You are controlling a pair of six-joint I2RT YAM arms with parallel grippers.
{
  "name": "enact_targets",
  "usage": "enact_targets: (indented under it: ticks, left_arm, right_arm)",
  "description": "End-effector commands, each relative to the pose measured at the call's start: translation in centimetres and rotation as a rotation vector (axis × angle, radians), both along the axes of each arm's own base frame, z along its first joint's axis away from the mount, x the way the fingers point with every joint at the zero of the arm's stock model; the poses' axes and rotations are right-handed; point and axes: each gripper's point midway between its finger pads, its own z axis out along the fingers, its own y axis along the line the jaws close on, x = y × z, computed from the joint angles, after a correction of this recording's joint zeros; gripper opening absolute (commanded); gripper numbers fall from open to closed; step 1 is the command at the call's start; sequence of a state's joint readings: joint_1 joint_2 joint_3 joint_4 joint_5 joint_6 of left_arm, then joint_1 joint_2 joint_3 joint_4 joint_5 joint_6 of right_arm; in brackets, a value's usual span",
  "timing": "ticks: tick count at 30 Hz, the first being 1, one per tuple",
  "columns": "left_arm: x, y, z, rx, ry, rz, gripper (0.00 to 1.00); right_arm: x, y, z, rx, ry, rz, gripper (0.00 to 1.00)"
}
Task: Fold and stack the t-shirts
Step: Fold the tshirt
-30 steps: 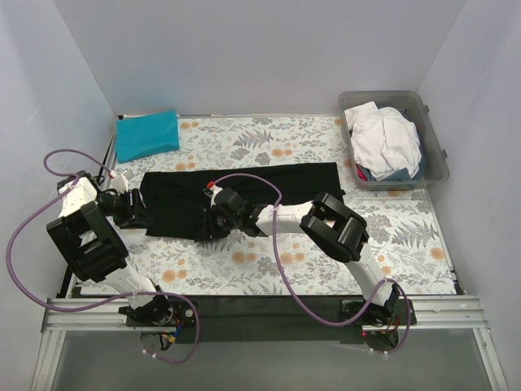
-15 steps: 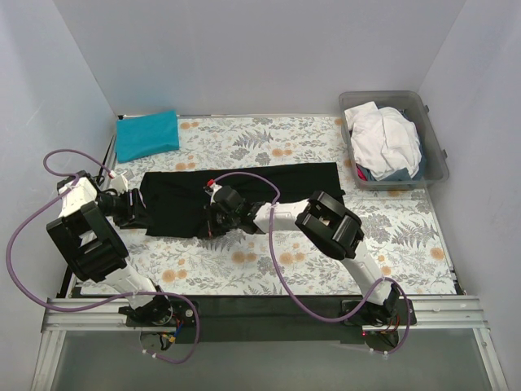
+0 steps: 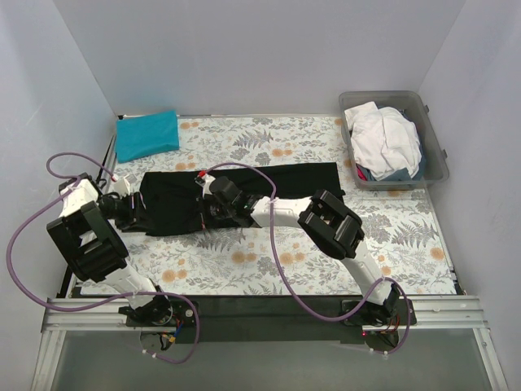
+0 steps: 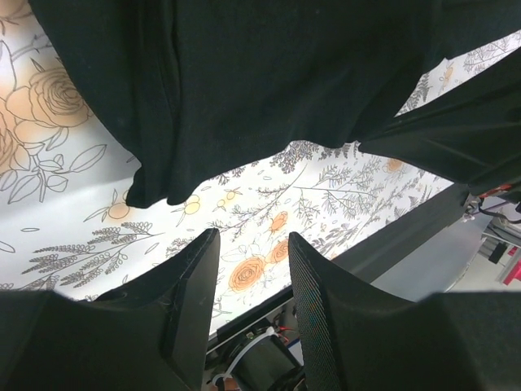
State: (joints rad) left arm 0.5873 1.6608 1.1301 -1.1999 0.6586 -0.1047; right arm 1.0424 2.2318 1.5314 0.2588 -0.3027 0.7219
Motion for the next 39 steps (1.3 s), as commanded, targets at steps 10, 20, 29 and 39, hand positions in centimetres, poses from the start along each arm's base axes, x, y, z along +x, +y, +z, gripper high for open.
enact_targets:
  ticks: [10,20,29,39]
  left_arm:
    - [1.0,0.4,0.7,0.012,-0.042,0.02,0.39]
    - [2.5,-0.3,-0.5,0.019,-0.022,0.03,0.49]
    - [2.4,-0.6,-2.1,0.074,0.023,0.014,0.46]
    - [-0.2,0.0,-2.5,0.154,0.091,0.001,0.46]
  right_arm:
    - [2.1,0.5,6.7,0.137,-0.061,0.026,0.01]
    - [3.7,0.5,8.1,0.181,-0.061,0.031,0.01]
    - [3.7,0.5,7.7,0.186,-0.047,0.028,0.01]
    - [3.6,0.5,7.6,0.188,-0.041,0.029,0.01]
